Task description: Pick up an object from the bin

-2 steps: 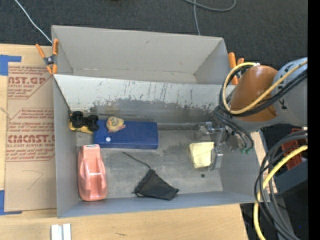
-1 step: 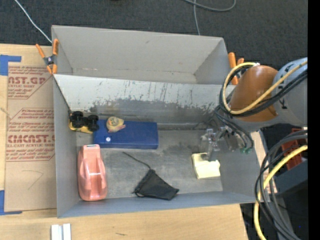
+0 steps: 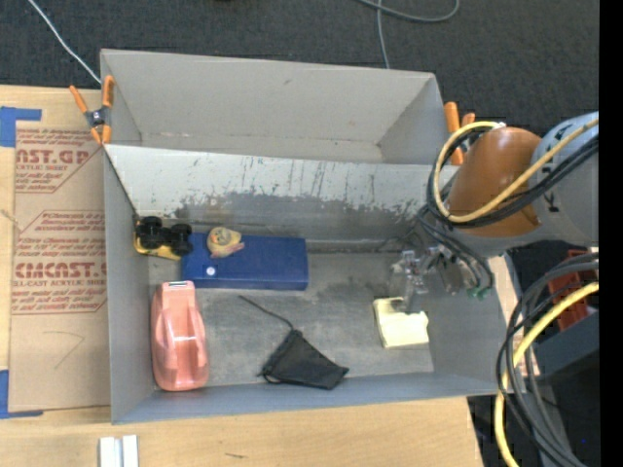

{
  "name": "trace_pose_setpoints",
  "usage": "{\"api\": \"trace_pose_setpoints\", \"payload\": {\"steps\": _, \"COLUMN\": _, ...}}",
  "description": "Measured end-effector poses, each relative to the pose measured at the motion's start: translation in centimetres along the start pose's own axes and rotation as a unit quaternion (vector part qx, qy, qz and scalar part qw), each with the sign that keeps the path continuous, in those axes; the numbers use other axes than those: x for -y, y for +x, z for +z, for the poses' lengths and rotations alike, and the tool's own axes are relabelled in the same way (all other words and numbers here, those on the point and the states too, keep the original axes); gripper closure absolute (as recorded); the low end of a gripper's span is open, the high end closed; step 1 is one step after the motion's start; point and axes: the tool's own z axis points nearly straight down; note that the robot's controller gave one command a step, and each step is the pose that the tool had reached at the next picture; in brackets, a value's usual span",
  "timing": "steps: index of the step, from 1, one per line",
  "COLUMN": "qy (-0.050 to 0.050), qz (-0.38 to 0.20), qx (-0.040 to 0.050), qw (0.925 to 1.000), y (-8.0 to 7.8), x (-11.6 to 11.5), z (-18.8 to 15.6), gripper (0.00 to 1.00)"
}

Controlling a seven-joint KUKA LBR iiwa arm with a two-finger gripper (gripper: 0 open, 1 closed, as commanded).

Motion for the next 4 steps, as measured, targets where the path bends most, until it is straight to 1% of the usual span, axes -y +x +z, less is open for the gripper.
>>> {"api": "trace_pose_setpoints", "payload": {"steps": 1, "qy": 0.001, "qz": -0.059, "qx": 0.0039, "qw": 0.9983, "y": 5.7, "x": -4.0, "z": 1.3, "gripper": 1.0}}
{"api": "trace_pose_setpoints", "payload": {"steps": 2, "qy": 0.0, "qz": -0.082, "qx": 0.0012, "qw": 0.9967, "y": 5.9, "x": -2.6, "z": 1.5, "gripper": 1.0}}
{"api": "trace_pose_setpoints", "payload": {"steps": 3, "qy": 0.001, "qz": 0.051, "qx": 0.0045, "qw": 0.9987, "y": 7.6, "x": -0.4, "z": -7.4, "gripper": 0.0}}
{"api": "trace_pose_setpoints", "payload": {"steps": 4, "qy": 0.001, "qz": 0.051, "qx": 0.0044, "qw": 0.9987, "y": 7.6, "x": -0.4, "z": -7.4, "gripper": 0.0}}
